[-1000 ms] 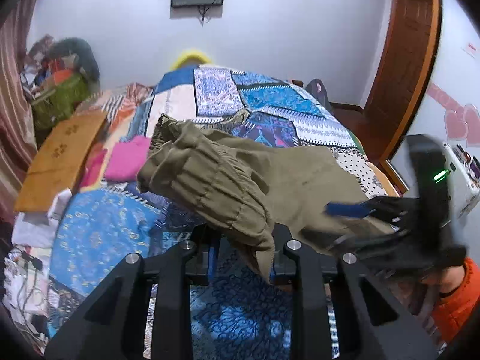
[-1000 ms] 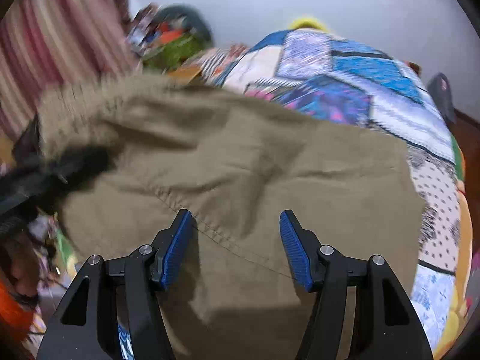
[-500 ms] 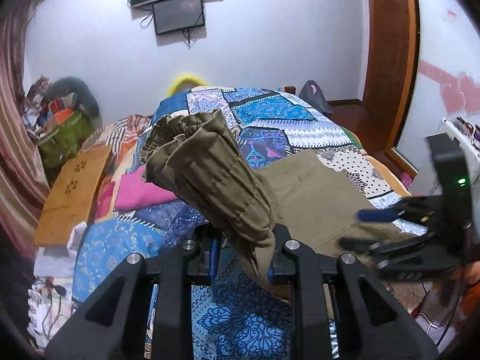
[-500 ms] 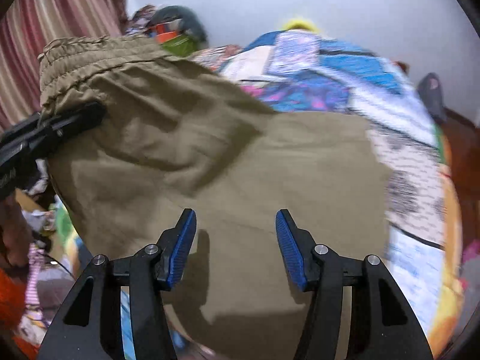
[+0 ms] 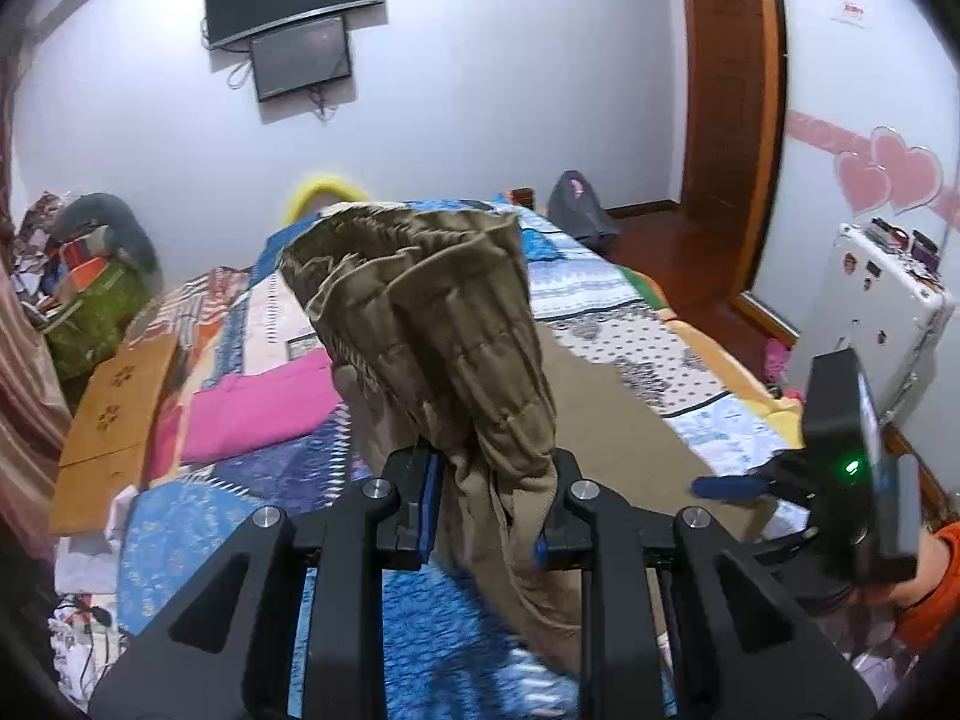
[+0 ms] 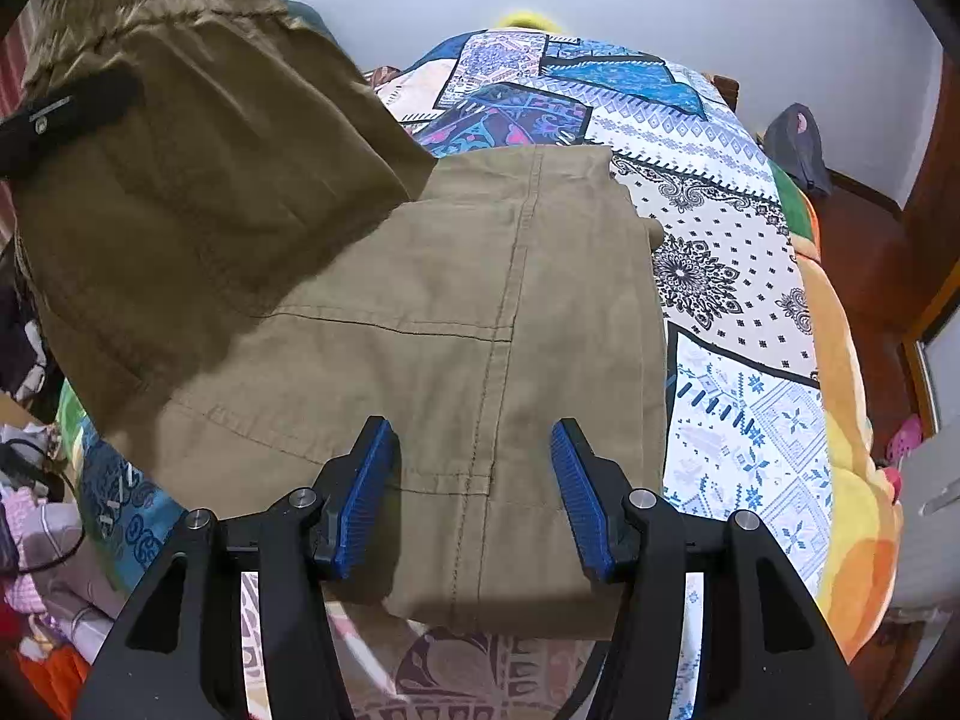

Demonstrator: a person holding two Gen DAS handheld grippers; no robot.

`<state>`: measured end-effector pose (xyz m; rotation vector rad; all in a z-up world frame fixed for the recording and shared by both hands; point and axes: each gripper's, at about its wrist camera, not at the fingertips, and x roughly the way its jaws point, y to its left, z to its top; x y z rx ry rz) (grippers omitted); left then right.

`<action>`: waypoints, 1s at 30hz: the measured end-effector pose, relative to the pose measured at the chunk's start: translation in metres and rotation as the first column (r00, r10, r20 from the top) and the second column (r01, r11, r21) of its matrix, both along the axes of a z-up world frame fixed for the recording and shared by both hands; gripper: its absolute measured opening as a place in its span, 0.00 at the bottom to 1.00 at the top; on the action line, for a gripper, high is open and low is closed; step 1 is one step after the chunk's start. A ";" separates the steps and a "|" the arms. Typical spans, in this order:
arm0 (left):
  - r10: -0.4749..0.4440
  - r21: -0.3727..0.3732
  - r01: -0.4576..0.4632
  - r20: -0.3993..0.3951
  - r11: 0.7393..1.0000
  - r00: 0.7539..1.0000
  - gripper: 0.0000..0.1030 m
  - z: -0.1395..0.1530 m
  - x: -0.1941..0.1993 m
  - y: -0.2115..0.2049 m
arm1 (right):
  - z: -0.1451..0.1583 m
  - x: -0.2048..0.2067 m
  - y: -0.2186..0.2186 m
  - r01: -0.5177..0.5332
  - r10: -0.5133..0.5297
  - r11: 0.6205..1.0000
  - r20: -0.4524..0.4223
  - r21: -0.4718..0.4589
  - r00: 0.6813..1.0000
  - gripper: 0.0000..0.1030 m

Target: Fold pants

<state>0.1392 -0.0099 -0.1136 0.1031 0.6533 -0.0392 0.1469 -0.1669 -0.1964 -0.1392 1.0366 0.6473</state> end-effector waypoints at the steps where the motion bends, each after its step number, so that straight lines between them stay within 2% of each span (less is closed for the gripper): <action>1: -0.012 -0.004 0.012 -0.004 1.000 1.000 0.22 -0.001 0.001 -0.004 | 0.001 0.000 0.000 -0.003 0.003 1.000 -0.001 0.002 1.000 0.50; 9: -0.112 -0.039 0.110 -0.068 0.993 0.991 0.22 -0.013 0.018 -0.041 | 0.011 0.005 -0.030 0.056 -0.056 0.998 0.003 0.005 0.998 0.50; 14: -0.151 -0.077 0.142 -0.133 0.987 0.980 0.22 -0.034 0.033 -0.061 | 0.005 0.004 -0.056 0.122 -0.121 0.992 -0.019 0.018 0.992 0.50; 17: -0.186 -0.093 0.171 -0.195 0.981 0.963 0.22 -0.049 0.042 -0.078 | -0.003 0.001 -0.064 0.160 -0.159 0.987 -0.043 0.029 0.986 0.50; 22: -0.210 -0.069 0.198 -0.307 0.978 0.928 0.25 -0.077 0.049 -0.101 | -0.009 -0.002 -0.074 0.200 -0.196 0.978 -0.064 0.064 0.979 0.50; 23: -0.206 -0.062 0.197 -0.319 0.978 0.925 0.27 -0.079 0.048 -0.103 | -0.007 -0.003 -0.076 0.205 -0.201 0.977 -0.060 0.065 0.978 0.50; 25: -0.208 -0.063 0.199 -0.333 0.978 0.920 0.40 -0.081 0.043 -0.105 | -0.001 -0.006 -0.083 0.218 -0.216 0.974 -0.033 0.057 0.976 0.50; 27: -0.240 -0.118 0.212 -0.337 0.970 0.910 0.79 -0.077 0.038 -0.104 | 0.005 -0.008 -0.091 0.230 -0.230 0.972 -0.011 0.053 0.973 0.50; 28: -0.247 -0.152 0.208 -0.325 0.966 0.913 0.82 -0.075 0.035 -0.100 | 0.008 -0.008 -0.096 0.238 -0.238 0.970 -0.004 0.056 0.971 0.50; 30: -0.255 -0.184 0.207 -0.301 0.961 0.919 0.82 -0.067 0.028 -0.100 | 0.017 -0.010 -0.104 0.255 -0.257 0.965 0.009 0.067 0.966 0.50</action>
